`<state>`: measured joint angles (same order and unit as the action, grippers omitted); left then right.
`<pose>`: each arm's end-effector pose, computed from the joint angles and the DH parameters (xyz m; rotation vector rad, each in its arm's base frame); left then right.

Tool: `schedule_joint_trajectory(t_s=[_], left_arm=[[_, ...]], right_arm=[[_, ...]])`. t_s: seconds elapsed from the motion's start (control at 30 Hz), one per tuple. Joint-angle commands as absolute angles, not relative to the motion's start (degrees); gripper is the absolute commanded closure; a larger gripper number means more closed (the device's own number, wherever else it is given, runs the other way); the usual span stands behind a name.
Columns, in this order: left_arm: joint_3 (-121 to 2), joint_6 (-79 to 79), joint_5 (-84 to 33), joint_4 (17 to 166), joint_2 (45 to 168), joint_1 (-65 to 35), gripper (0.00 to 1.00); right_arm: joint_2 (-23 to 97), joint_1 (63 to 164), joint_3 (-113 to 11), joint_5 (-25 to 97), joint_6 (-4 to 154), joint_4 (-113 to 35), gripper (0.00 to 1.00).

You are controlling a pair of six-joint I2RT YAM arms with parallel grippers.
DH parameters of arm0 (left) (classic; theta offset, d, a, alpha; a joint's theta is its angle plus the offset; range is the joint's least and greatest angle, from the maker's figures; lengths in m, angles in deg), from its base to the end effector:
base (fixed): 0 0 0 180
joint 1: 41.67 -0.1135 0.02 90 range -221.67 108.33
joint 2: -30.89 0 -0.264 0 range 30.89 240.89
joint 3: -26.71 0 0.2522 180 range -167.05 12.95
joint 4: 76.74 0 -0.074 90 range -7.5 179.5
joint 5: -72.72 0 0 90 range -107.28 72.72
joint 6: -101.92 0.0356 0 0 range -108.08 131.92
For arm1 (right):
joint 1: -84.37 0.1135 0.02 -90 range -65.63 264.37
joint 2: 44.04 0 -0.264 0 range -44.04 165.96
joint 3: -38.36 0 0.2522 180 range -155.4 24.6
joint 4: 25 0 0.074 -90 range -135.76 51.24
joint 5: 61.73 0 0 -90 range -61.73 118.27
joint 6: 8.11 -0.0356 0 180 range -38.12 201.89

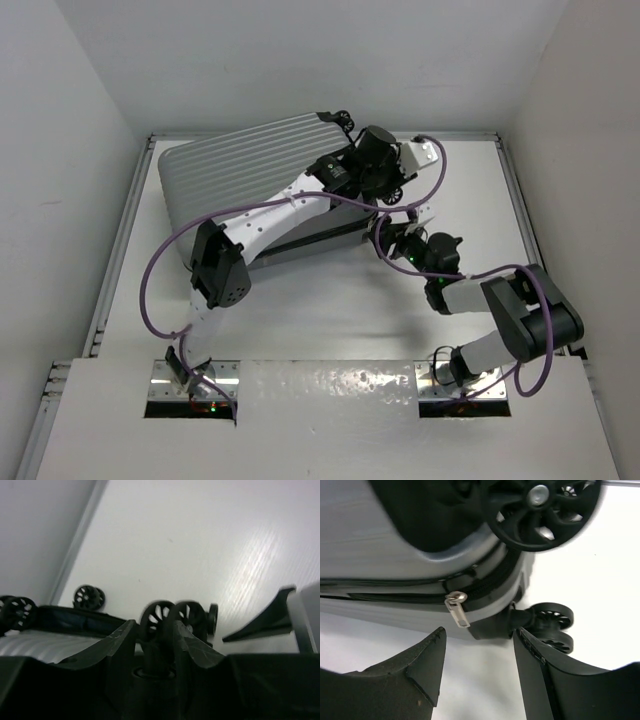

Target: Pack the luggage

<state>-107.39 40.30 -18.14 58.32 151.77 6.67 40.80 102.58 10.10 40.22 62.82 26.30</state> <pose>0.3281 -0.3696 0.3401 1.3303 1.6665 -0.2218 0.2290 0.0831 0.1559 -0.1492 1.6976 0.6627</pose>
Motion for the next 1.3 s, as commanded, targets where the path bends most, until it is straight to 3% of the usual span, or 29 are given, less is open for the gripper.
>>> schedule_joint_trajectory(t_s=[0.0,0.5,0.57,0.6,0.63,0.73,0.9,1.13,1.27], left_arm=[[-112.91,40.66,-19.39,68.23,149.98,6.85,1.00],[-112.74,42.59,-20.53,64.55,150.51,6.23,1.00],[-113.61,44.26,-22.72,59.55,150.95,6.14,0.86],[-114.49,45.48,-24.12,56.66,151.30,6.14,0.71],[-115.10,45.67,-25.61,52.89,151.65,6.14,0.46],[-113.97,42.44,-27.12,50.83,151.65,5.97,0.23],[-114.85,37.07,-27.04,50.21,153.76,5.18,0.04],[-122.92,31.96,-23.52,50.39,161.66,3.16,0.00],[-120.13,30.82,-24.05,50.30,162.11,3.07,0.00]], right_arm=[[41.56,104.58,8.00,39.70,65.80,30.94,0.44],[45.26,107.48,3.60,32.50,64.13,32.25,0.50],[44.91,107.40,4.91,32.40,63.87,32.87,0.48],[44.65,107.48,5.53,32.67,63.95,33.22,0.47],[44.30,107.48,6.84,33.02,64.65,33.14,0.46],[42.89,107.48,9.31,33.72,66.58,32.61,0.38],[39.73,107.48,10.63,34.78,69.22,27.09,0.31],[36.30,107.48,11.77,35.22,71.16,22.42,0.27],[33.75,107.40,13.44,35.22,72.22,20.13,0.26]])
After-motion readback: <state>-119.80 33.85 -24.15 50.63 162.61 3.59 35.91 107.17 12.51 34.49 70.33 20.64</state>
